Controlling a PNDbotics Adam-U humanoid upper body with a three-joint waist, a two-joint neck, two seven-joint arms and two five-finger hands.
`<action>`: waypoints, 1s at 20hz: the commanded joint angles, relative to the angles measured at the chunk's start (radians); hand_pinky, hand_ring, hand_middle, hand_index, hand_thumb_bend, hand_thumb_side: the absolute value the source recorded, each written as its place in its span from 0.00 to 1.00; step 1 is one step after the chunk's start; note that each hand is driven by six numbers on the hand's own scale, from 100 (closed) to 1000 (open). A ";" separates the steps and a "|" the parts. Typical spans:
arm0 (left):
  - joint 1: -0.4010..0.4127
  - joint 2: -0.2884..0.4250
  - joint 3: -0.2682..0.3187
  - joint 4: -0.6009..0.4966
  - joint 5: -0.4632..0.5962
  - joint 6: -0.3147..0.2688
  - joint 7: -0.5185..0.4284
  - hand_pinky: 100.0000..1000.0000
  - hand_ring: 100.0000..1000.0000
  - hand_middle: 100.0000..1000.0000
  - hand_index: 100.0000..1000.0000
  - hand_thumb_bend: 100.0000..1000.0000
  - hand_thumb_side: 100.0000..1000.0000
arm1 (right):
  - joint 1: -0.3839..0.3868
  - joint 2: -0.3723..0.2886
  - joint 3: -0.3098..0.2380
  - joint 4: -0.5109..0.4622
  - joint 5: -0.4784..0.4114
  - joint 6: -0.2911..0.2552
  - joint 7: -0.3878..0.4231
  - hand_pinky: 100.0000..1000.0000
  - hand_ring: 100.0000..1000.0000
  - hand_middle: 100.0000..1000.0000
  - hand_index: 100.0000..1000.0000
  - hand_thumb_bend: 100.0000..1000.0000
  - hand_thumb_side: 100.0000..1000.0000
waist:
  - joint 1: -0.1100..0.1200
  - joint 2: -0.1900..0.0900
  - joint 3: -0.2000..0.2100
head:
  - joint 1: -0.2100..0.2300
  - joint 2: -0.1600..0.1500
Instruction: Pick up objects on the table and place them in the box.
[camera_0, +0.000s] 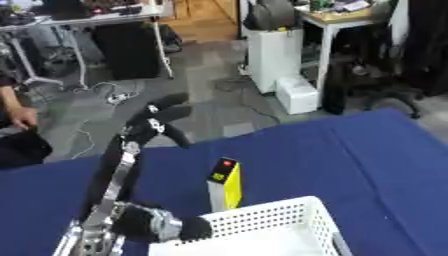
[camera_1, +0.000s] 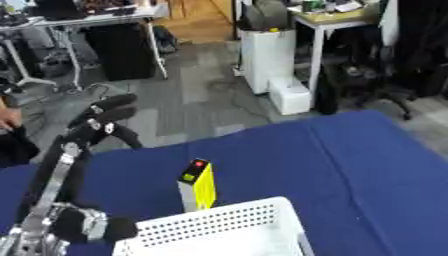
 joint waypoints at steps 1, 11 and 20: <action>-0.057 0.060 -0.004 0.094 -0.039 0.043 -0.012 0.51 0.43 0.82 0.81 0.84 0.76 | -0.008 -0.025 -0.027 -0.013 -0.021 -0.002 0.018 0.10 0.21 0.27 0.40 0.00 1.00 | -0.010 -0.010 -0.003 | 0.011 0.027; -0.240 0.124 -0.044 0.340 -0.132 0.084 -0.110 0.54 0.48 0.85 0.81 0.86 0.85 | -0.001 -0.026 -0.016 -0.013 -0.047 -0.002 0.070 0.06 0.18 0.22 0.35 0.00 1.00 | -0.006 -0.022 -0.016 | 0.013 0.056; -0.337 0.125 -0.053 0.487 -0.196 0.107 -0.228 0.54 0.53 0.84 0.80 0.86 0.93 | 0.001 -0.025 -0.005 -0.013 -0.040 -0.002 0.077 0.05 0.17 0.20 0.34 0.00 1.00 | -0.005 -0.028 -0.021 | 0.000 0.067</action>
